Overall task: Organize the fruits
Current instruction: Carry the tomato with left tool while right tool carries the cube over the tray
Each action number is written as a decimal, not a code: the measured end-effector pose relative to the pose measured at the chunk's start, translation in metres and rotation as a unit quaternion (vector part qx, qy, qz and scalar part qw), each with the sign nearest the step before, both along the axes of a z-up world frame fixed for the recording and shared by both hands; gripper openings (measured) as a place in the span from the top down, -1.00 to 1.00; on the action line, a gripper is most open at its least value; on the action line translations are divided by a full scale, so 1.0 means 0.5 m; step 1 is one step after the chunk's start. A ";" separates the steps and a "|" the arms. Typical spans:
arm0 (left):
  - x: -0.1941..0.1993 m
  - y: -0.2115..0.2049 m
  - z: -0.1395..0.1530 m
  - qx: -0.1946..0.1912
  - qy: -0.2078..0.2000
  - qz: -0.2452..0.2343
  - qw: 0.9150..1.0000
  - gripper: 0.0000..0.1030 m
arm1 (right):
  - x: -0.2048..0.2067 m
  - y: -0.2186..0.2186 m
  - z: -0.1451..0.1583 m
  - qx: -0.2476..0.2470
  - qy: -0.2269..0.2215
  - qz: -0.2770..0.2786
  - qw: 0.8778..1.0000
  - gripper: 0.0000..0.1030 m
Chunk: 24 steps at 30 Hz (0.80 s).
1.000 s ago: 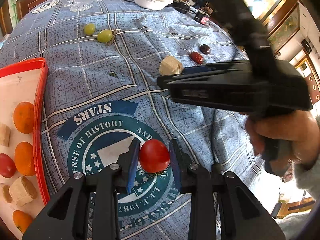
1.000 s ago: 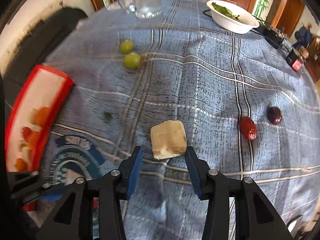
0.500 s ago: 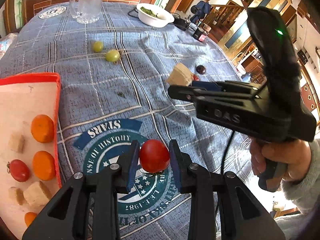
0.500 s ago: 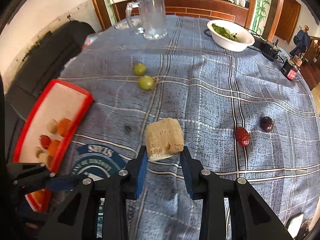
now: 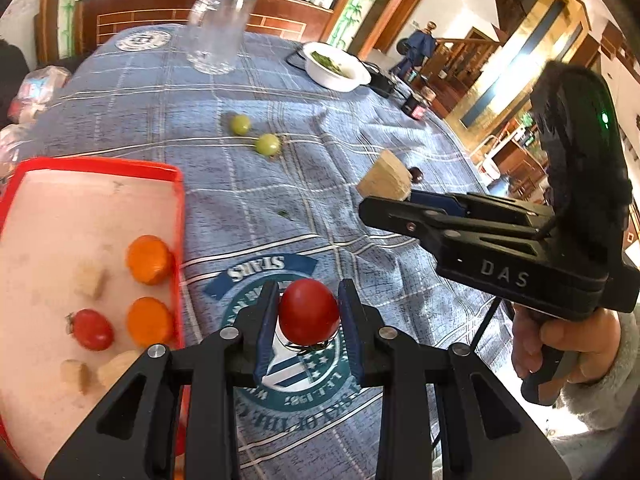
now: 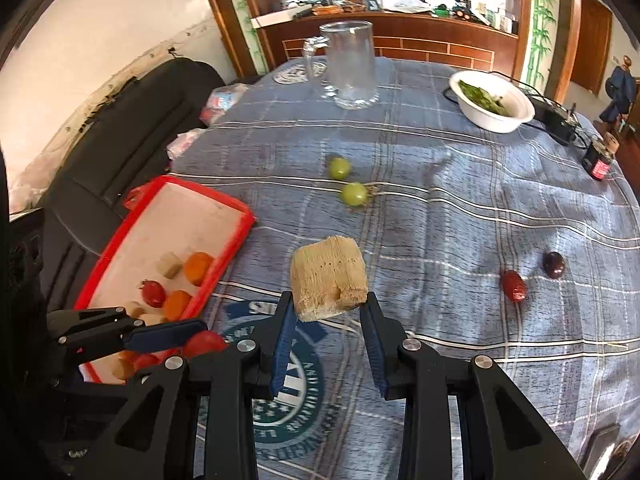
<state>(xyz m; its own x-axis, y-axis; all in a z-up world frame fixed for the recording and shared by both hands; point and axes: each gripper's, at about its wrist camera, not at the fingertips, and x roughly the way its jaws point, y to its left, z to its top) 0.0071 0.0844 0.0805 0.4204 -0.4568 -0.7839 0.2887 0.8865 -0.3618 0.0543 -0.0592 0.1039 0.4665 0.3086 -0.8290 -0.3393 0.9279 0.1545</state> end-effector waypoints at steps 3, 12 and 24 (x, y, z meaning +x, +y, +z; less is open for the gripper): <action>-0.008 0.031 0.005 -0.001 -0.002 0.016 1.000 0.46 | -0.007 0.019 0.008 0.008 -0.002 0.011 1.000 0.35; -0.023 0.128 0.009 -0.002 -0.002 0.067 0.998 0.46 | -0.019 0.094 -0.007 0.020 0.006 0.048 0.999 0.35; -0.062 0.287 -0.007 0.000 0.005 0.147 0.989 0.46 | -0.016 0.220 -0.025 0.026 0.020 0.109 0.993 0.36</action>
<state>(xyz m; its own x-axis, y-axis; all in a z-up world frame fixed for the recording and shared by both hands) -0.0238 0.2277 0.0768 0.5277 -0.3158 -0.7886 0.0141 0.9314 -0.3636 0.0465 0.0509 0.0912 0.3510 0.4415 -0.8257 -0.5244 0.8233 0.2173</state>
